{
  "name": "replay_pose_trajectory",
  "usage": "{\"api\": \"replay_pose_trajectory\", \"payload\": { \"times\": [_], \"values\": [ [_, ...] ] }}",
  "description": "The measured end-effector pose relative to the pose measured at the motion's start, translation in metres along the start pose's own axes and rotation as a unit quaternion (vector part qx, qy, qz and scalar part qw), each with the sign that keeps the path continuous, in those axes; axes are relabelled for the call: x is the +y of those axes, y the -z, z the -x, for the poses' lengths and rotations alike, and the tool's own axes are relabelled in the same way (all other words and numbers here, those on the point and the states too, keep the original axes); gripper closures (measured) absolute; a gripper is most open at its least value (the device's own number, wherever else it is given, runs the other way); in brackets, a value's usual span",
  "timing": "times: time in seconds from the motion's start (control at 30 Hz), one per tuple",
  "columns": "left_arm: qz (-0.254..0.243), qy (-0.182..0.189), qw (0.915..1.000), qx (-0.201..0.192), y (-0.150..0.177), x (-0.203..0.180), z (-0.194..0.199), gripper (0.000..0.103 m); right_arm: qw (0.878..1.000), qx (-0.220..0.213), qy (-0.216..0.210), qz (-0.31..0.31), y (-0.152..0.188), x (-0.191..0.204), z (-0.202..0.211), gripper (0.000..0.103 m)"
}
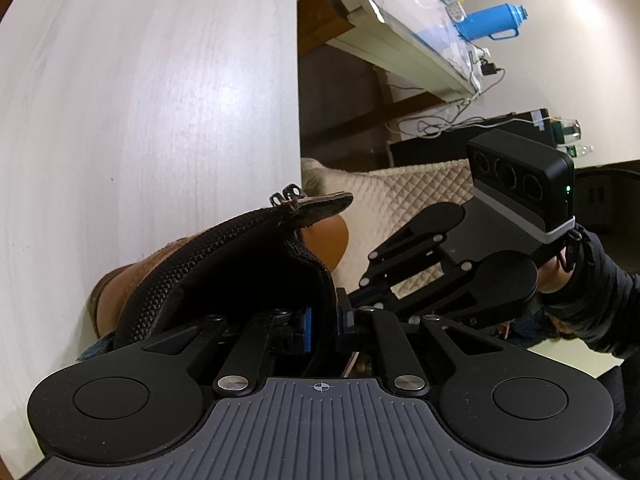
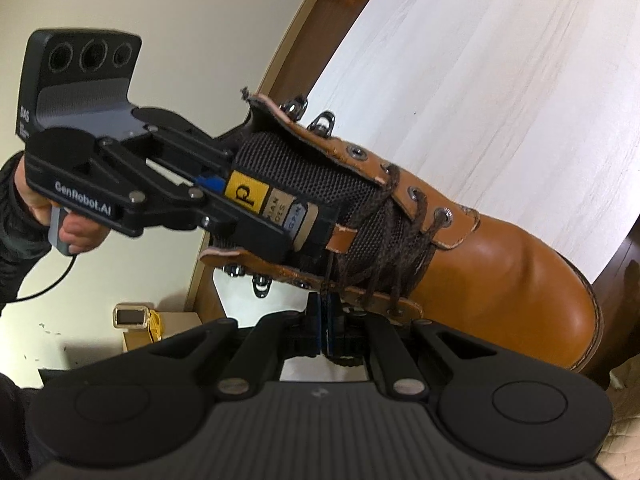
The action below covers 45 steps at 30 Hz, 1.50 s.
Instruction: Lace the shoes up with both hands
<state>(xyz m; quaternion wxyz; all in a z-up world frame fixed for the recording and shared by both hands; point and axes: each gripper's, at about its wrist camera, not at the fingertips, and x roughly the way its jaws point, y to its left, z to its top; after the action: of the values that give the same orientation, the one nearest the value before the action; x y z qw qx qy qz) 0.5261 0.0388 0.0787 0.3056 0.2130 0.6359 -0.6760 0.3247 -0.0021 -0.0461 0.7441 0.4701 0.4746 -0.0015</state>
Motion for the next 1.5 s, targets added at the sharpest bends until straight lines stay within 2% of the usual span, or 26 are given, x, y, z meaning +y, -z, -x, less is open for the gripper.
{"api": "replay_pose_trajectory", "payload": {
  "times": [0.13, 0.3, 0.47, 0.7, 0.77, 0.87, 0.9, 0.93, 1.07, 1.23, 1.3, 1.43, 1.5],
  "values": [
    [-0.004, -0.001, 1.0, 0.002, -0.001, 0.001, 0.0, 0.092, 1.0, -0.016, -0.002, -0.013, 0.0, -0.003, 0.002, 0.099],
    [-0.007, 0.002, 1.0, 0.006, 0.001, 0.005, 0.003, 0.091, 0.997, -0.058, -0.023, -0.045, 0.003, -0.012, 0.007, 0.099],
    [-0.002, 0.0, 1.0, 0.007, 0.0, 0.008, 0.004, 0.091, 0.993, -0.097, -0.027, -0.06, 0.004, -0.016, 0.005, 0.099],
    [0.012, 0.012, 0.9999, 0.002, 0.002, 0.014, 0.004, 0.092, 0.989, -0.119, -0.032, -0.078, 0.033, -0.02, 0.003, 0.093],
    [0.015, 0.015, 0.9998, 0.001, 0.002, 0.015, 0.003, 0.092, 0.989, -0.123, -0.03, -0.08, 0.046, -0.019, 0.014, 0.093],
    [0.017, 0.018, 0.9997, 0.002, 0.002, 0.017, 0.003, 0.092, 0.988, -0.127, -0.026, -0.082, 0.042, -0.025, 0.039, 0.093],
    [0.017, 0.019, 0.9997, 0.002, 0.002, 0.017, 0.003, 0.092, 0.988, -0.128, -0.022, -0.08, 0.044, -0.026, 0.045, 0.096],
    [0.016, 0.018, 0.9997, 0.003, 0.002, 0.016, 0.003, 0.092, 0.988, -0.131, -0.018, -0.074, 0.045, -0.025, 0.046, 0.099],
    [0.016, 0.014, 0.9998, 0.003, 0.0, 0.015, 0.002, 0.092, 0.985, -0.158, -0.005, -0.063, 0.053, -0.023, 0.05, 0.1],
    [0.006, 0.002, 1.0, 0.003, 0.001, 0.011, 0.003, 0.092, 0.983, -0.165, -0.021, -0.074, 0.062, -0.027, 0.051, 0.096],
    [0.001, -0.011, 0.9999, -0.005, 0.0, 0.007, 0.003, 0.091, 0.983, -0.162, -0.027, -0.081, 0.064, -0.032, 0.057, 0.091],
    [-0.029, -0.051, 0.9982, -0.005, -0.004, -0.008, -0.008, 0.091, 0.982, -0.165, -0.016, -0.088, 0.072, -0.039, 0.068, 0.09],
    [-0.04, -0.055, 0.9977, -0.001, -0.005, -0.011, -0.013, 0.091, 0.981, -0.171, -0.01, -0.095, 0.075, -0.042, 0.073, 0.09]
  ]
}}
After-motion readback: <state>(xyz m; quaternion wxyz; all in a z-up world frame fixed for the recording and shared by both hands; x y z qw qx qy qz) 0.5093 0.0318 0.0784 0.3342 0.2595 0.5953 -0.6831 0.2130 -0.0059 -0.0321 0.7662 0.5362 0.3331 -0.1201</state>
